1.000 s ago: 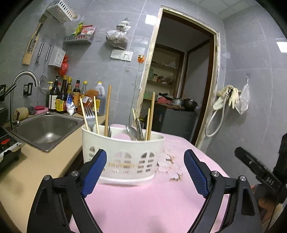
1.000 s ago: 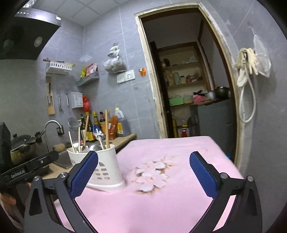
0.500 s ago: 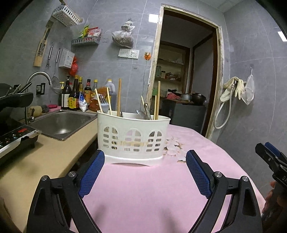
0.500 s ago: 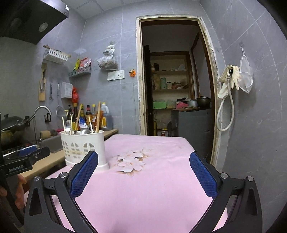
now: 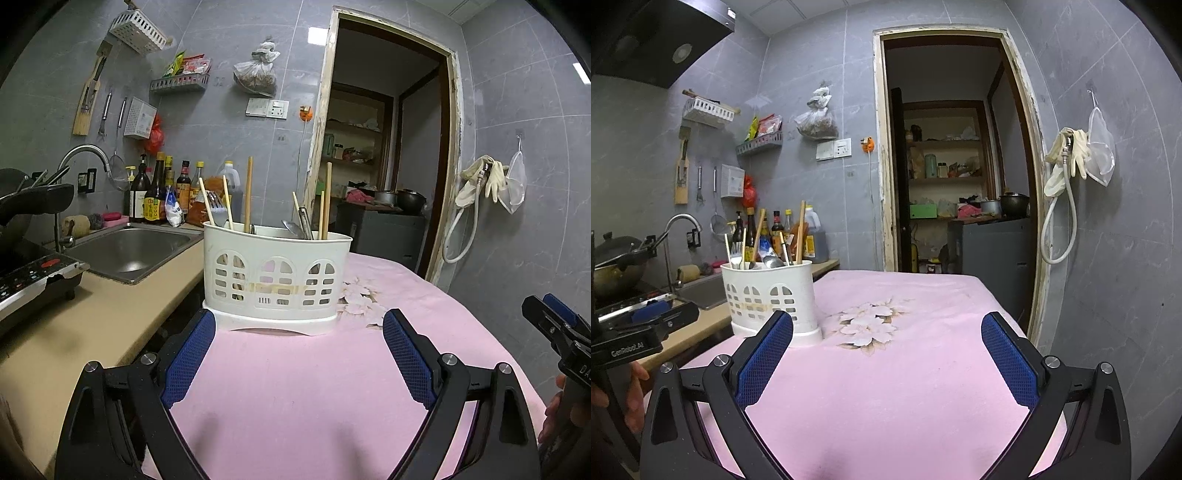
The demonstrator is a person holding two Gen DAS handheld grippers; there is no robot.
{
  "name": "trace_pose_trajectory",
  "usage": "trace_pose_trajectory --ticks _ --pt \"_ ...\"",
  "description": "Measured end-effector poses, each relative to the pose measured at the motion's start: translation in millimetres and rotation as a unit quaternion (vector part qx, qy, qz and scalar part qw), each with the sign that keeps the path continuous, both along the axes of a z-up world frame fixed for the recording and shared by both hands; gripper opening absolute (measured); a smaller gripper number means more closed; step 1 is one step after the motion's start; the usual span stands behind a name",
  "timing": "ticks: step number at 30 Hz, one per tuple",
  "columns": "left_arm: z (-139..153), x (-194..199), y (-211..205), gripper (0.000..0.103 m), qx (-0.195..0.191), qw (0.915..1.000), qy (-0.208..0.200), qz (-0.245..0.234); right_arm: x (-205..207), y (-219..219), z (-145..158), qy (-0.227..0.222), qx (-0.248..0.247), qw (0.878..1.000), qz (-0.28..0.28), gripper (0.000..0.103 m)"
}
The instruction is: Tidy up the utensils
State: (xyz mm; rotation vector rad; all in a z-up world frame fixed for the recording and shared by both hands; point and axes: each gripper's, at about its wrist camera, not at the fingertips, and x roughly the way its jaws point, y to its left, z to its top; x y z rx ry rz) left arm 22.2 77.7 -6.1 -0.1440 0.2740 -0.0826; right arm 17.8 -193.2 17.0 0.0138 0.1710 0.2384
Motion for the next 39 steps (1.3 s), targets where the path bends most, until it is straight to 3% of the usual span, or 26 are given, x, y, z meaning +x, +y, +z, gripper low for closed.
trace_pose_trajectory --ticks 39 --pt "-2.6 1.1 0.0 0.089 0.000 1.0000 0.002 0.001 2.6 -5.2 -4.0 0.006 0.000 1.000 -0.004 0.103"
